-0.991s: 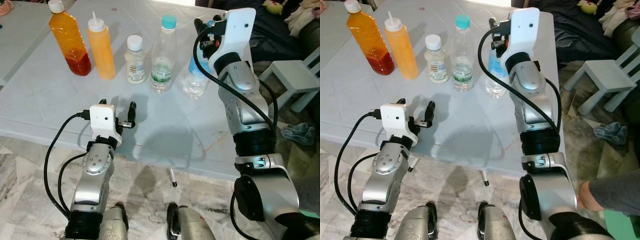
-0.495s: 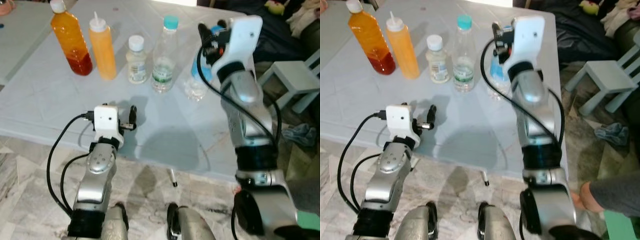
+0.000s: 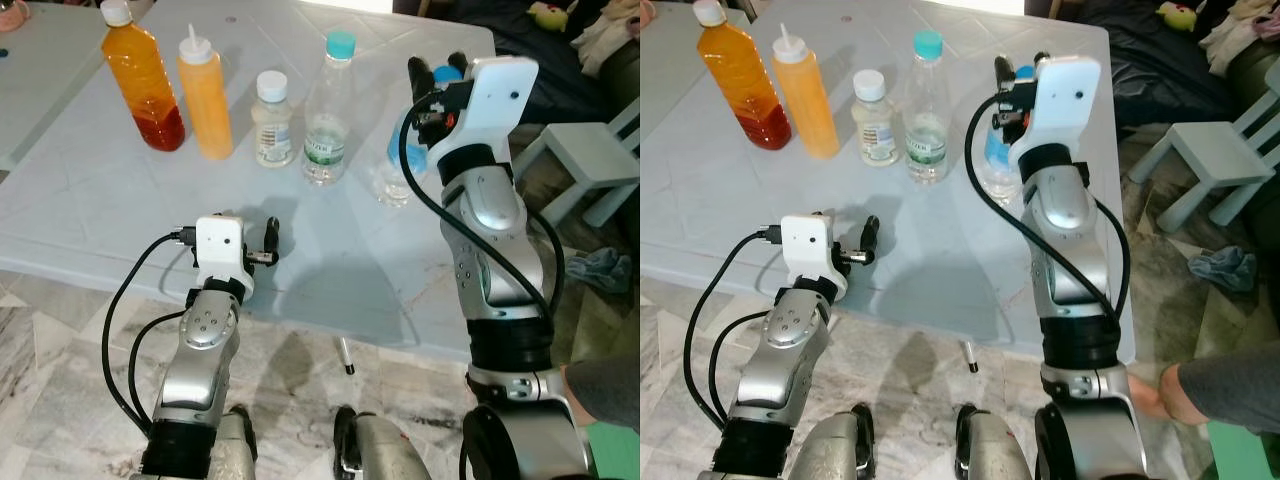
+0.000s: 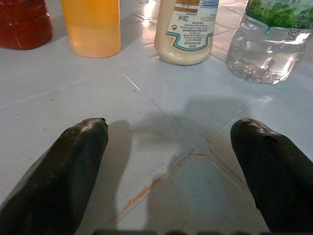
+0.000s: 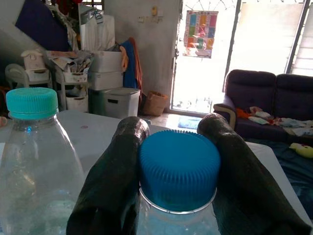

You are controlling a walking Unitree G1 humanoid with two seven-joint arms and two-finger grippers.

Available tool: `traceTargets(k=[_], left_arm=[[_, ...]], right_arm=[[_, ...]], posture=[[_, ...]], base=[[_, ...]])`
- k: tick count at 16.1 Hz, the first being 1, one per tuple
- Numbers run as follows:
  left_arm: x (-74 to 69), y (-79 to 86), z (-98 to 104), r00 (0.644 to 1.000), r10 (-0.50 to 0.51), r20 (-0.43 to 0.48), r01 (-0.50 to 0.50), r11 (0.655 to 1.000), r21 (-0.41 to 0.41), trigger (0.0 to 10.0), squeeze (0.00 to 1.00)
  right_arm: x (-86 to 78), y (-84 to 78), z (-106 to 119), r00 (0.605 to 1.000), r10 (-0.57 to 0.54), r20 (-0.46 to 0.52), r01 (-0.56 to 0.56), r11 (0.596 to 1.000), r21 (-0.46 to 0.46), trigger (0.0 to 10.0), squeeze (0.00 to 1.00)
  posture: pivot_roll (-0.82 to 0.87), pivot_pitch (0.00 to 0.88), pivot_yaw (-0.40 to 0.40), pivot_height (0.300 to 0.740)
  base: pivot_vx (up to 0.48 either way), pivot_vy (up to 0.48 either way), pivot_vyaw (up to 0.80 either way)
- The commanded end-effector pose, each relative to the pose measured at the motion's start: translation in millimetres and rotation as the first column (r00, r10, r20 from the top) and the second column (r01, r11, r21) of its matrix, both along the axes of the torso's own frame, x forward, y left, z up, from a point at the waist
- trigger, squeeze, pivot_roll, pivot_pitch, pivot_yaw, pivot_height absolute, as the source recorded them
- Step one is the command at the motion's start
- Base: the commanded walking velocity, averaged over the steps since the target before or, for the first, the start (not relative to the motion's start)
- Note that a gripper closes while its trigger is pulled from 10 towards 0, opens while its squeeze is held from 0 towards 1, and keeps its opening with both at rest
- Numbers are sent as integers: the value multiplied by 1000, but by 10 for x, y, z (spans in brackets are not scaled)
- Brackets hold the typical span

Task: Restocking fridge

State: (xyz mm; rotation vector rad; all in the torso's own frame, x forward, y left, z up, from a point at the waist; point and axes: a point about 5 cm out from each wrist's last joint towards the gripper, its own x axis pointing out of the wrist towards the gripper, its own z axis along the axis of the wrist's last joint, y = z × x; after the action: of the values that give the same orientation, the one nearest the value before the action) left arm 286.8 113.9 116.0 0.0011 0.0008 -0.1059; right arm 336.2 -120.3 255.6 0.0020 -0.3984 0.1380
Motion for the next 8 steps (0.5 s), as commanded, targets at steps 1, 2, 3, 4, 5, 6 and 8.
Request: traceTargets(k=[1, 2, 3, 4, 5, 6, 8], left_arm=[[-7, -9, -49, 1000, 1, -23, -1, 1000, 4, 10000, 0], [-9, -8, -52, 1000, 2, -23, -2, 1000, 4, 10000, 0], [-16, -8, -61, 1000, 1, -26, -1, 1000, 3, 10000, 0], [-17, -12, -65, 1000, 1, -26, -1, 1000, 4, 10000, 0], [-17, -20, -70, 1000, -2, -27, 2, 1000, 3, 10000, 0], [-14, -26, -70, 1000, -4, -27, 4, 1000, 4, 10000, 0], [0, -34, -65, 1000, -5, -25, 5, 1000, 5, 10000, 0]], right_arm=[[-6, -1, -204, 995, 13, -95, -13, 1000, 4, 10000, 0], [-17, -1, -205, 995, 18, -93, -17, 1000, 8, 10000, 0], [-33, 5, -203, 996, 34, -88, -32, 999, 20, 10000, 0], [-43, 16, -196, 996, 45, -83, -43, 999, 26, 10000, 0], [-56, 30, -186, 996, 55, -73, -53, 998, 24, 10000, 0], [-62, 44, -171, 996, 62, -64, -60, 998, 27, 10000, 0], [-67, 75, -117, 996, 79, -37, -78, 997, 21, 10000, 0]], posture=[[20, 148, -45, 740], [18, 147, -46, 740], [17, 146, -46, 740], [15, 144, -46, 740], [14, 141, -46, 740], [13, 139, -47, 740], [12, 138, -49, 740]], base=[[-259, 0, 0], [-255, 0, 0], [-255, 0, 0], [-270, 0, 0], [-270, 0, 0], [-270, 0, 0], [-270, 0, 0]])
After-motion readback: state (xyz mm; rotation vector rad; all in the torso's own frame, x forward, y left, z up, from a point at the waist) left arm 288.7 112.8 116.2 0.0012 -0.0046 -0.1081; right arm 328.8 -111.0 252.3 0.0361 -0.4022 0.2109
